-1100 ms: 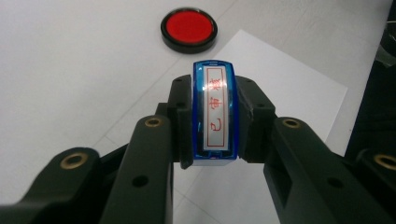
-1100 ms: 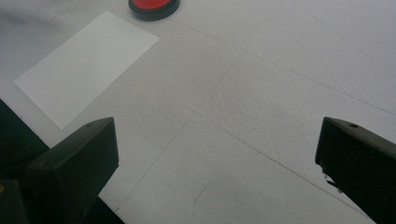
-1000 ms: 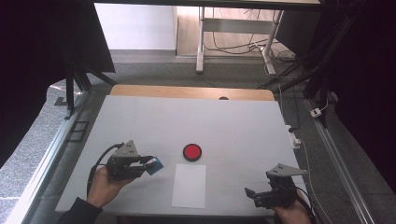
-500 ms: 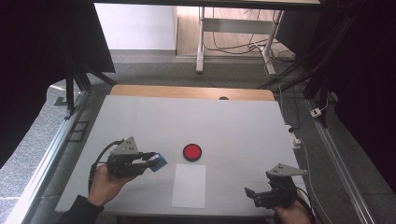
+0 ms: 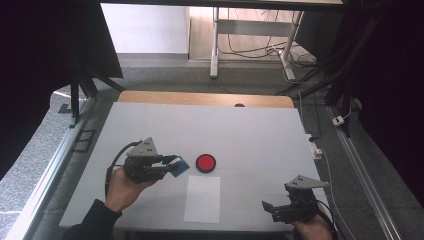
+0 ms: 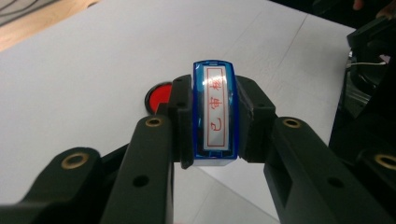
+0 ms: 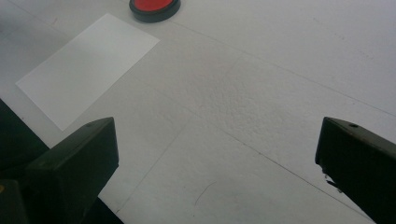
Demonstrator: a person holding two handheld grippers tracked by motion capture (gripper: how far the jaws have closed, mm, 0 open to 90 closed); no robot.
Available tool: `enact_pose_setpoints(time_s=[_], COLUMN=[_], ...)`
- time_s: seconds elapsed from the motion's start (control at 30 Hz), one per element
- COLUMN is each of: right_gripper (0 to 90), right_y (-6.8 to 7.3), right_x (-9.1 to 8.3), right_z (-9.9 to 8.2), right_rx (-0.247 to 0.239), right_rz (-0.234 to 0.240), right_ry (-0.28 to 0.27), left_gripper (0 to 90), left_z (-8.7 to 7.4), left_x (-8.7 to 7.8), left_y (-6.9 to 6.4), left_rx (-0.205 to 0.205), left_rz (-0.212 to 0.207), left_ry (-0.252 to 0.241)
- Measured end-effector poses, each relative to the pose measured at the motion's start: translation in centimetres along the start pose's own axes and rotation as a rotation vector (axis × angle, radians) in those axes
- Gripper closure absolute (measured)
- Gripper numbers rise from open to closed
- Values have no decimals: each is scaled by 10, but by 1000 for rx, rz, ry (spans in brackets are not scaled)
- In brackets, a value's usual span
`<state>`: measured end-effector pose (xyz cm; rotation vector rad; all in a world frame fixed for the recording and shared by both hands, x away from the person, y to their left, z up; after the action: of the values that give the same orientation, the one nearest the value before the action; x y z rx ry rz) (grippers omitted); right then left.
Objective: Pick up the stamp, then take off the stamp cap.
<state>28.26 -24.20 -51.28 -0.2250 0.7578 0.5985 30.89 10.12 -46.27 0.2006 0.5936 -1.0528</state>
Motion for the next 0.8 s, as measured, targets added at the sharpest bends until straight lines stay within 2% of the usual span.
enact_pose_setpoints(time_s=[0.23, 0.5, 0.67, 0.8], right_gripper=[21, 21, 19, 0], right_y=[0, 1, 1, 3], right_x=[0, 0, -1, -2], right_z=[0, 0, 0, 1], right_rx=[-1, 0, -5, -17], right_rz=[7, 11, 11, 17], right_ry=[-1, 0, -5, -17], left_gripper=[703, 703, 703, 703], left_z=[4, 5, 5, 4], left_x=[4, 6, 8, 10], left_y=[-6, -10, -12, -14], left_rx=[22, 9, 28, 23], left_rz=[-12, -35, -36, -47], left_ry=[-30, -63, -61, -55])
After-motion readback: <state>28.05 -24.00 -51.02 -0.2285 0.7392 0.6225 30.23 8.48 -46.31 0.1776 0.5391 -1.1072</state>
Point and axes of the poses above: each handheld gripper's, and its own axes: x roughly forward along the jaws, z roughly out of its top, y roughly to its left, the point moved 8 cm from there along x, roughly forward along the jaws, and after that the axes turned 4 degrees about -z, right-handed, at the moved point
